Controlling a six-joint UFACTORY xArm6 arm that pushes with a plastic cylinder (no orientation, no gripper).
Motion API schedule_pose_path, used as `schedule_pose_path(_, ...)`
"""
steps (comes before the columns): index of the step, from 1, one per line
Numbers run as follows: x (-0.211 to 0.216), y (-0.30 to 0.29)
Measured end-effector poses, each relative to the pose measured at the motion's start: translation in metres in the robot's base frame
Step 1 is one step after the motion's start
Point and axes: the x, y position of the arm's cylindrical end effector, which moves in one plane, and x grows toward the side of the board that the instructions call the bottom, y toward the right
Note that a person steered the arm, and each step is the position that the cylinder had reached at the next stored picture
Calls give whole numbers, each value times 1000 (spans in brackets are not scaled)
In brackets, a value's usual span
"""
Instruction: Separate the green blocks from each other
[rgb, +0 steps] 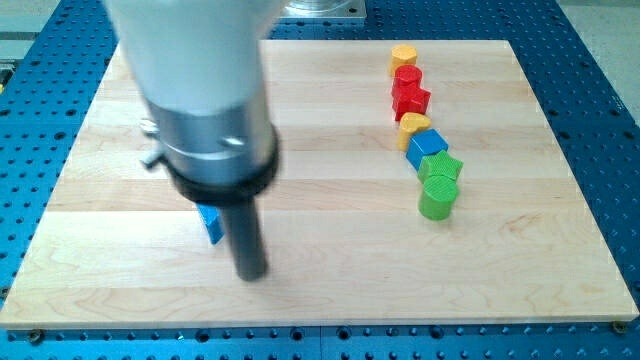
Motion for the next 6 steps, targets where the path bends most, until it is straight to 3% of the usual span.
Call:
schedule_pose_path(2, 6, 201)
schedule_pose_path(3, -32, 247)
schedule_pose_path(6, -103, 225)
